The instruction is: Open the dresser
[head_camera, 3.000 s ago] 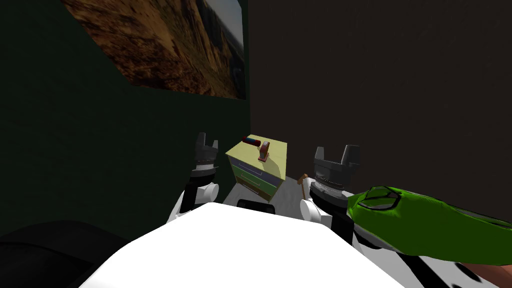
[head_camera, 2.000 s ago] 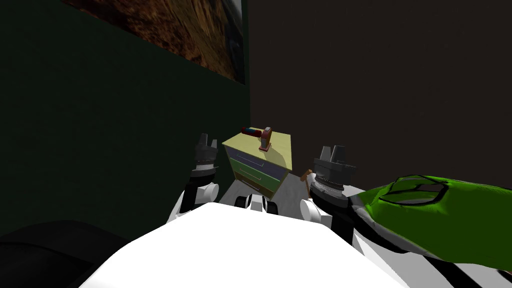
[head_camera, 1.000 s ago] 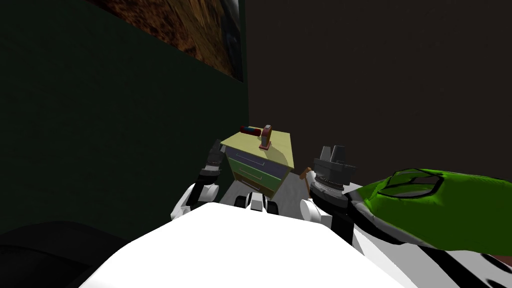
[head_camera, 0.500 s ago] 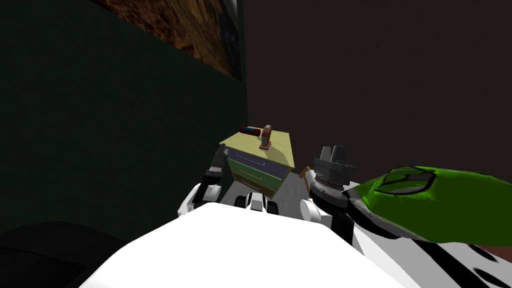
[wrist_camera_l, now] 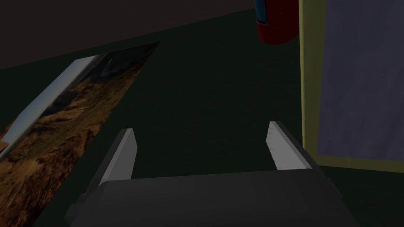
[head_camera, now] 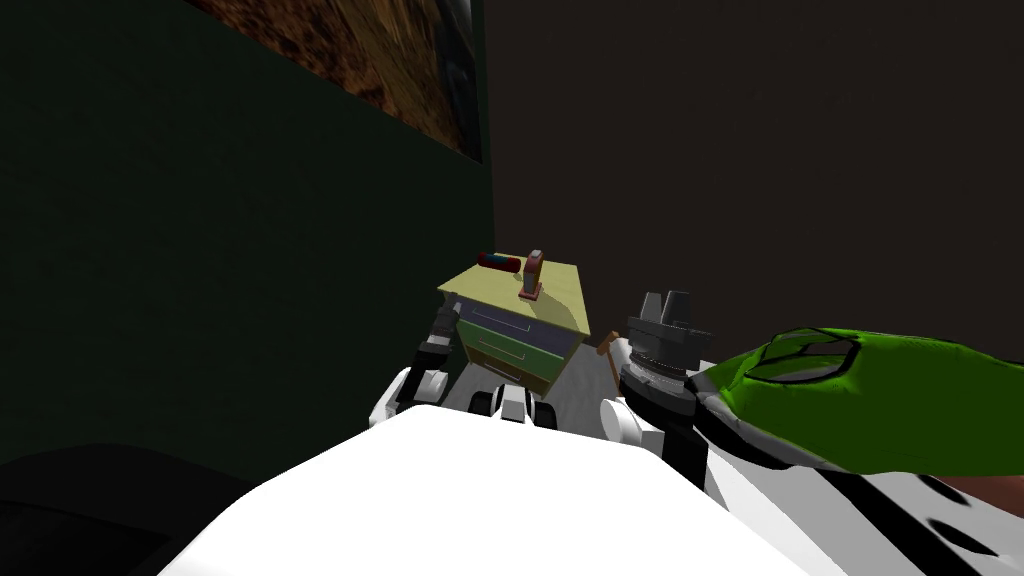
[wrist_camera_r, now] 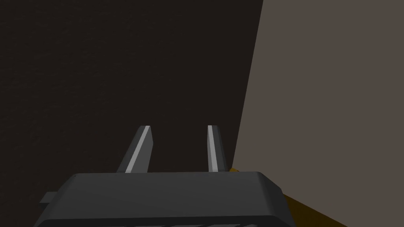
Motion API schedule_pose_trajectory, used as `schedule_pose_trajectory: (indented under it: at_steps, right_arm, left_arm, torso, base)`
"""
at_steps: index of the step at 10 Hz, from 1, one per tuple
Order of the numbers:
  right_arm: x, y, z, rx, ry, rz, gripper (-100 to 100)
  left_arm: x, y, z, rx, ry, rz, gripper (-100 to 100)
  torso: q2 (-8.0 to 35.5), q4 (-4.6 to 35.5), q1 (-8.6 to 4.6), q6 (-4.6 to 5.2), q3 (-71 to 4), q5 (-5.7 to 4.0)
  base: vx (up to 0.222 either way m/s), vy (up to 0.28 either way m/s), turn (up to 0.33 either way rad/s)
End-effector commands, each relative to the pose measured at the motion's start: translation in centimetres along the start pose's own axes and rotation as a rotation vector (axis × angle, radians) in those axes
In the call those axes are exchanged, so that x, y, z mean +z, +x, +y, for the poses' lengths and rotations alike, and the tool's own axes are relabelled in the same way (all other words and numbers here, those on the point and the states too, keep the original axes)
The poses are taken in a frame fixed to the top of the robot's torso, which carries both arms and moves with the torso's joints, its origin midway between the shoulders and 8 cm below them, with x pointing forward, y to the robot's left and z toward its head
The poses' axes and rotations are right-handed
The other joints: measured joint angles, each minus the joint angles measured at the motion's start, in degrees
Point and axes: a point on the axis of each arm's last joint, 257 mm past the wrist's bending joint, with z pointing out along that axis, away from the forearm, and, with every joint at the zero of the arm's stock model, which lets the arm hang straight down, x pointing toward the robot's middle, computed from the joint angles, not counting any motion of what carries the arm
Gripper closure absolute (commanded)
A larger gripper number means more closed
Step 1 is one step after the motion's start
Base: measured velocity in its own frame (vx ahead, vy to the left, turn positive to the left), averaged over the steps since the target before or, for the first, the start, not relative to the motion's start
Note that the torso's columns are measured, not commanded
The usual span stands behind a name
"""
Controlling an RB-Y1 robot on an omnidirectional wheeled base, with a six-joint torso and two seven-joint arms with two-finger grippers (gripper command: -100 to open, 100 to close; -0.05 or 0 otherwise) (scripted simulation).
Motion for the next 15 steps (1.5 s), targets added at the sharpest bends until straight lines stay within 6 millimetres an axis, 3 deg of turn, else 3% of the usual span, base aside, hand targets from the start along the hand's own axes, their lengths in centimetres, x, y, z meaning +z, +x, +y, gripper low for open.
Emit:
schedule_pose_trajectory:
  at_steps: [1,15]
  right_arm:
    - [0.0,0.0,0.0,0.000,0.000,0.000,0]
    - [0.0,0.0,0.0,0.000,0.000,0.000,0]
  left_arm:
    - [-0.2,0.7,1.7,0.000,-0.031,0.008,-100]
    - [-2.9,6.1,11.9,0.043,-0.220,0.120,-100]
  torso:
    - [0.00,0.00,0.02,0.01,0.00,0.01]
    - [0.01,0.00,-0.01,0.01,0.00,0.00]
  base:
    - [0.004,0.023,-0.036]
    - [0.003,0.027,-0.044]
